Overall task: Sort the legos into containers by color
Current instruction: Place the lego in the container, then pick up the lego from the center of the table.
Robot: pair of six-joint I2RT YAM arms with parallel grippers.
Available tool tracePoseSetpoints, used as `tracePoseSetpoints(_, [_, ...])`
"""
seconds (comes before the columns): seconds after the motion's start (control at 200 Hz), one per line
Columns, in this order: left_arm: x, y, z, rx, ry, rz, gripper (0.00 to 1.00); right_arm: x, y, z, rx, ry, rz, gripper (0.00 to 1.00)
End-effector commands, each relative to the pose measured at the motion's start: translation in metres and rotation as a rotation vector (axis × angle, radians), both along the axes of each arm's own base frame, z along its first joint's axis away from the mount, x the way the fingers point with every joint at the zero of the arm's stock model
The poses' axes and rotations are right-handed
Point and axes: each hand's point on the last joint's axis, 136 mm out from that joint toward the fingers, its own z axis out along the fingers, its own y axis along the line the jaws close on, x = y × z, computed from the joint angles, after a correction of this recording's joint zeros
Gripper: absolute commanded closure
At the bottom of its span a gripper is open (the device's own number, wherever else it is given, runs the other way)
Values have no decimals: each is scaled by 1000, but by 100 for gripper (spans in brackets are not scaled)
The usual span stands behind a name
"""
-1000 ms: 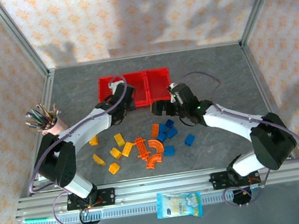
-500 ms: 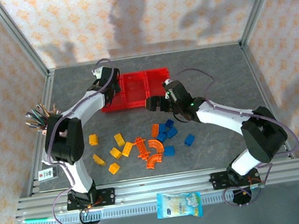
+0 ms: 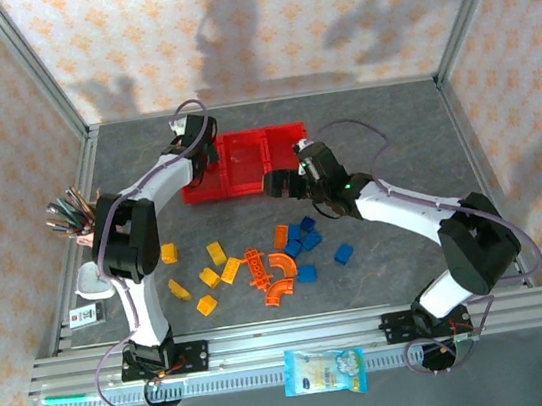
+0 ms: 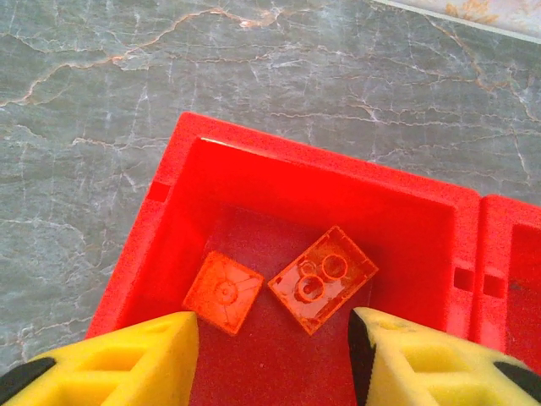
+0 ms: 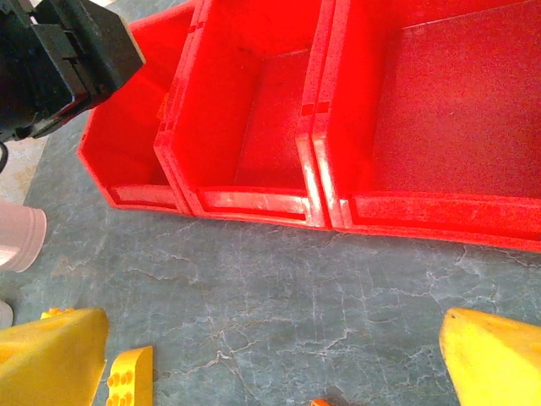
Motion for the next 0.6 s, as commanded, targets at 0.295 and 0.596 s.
tracePoseSetpoints(0.295, [-75,-49,45,-141,-39,-182,46,-18,-23,-13,-45,64,19,0])
tracePoseSetpoints(0.596, [-149,-114,16,-201,57,-323,44,-37,-58,-35,-60,128,-28,0])
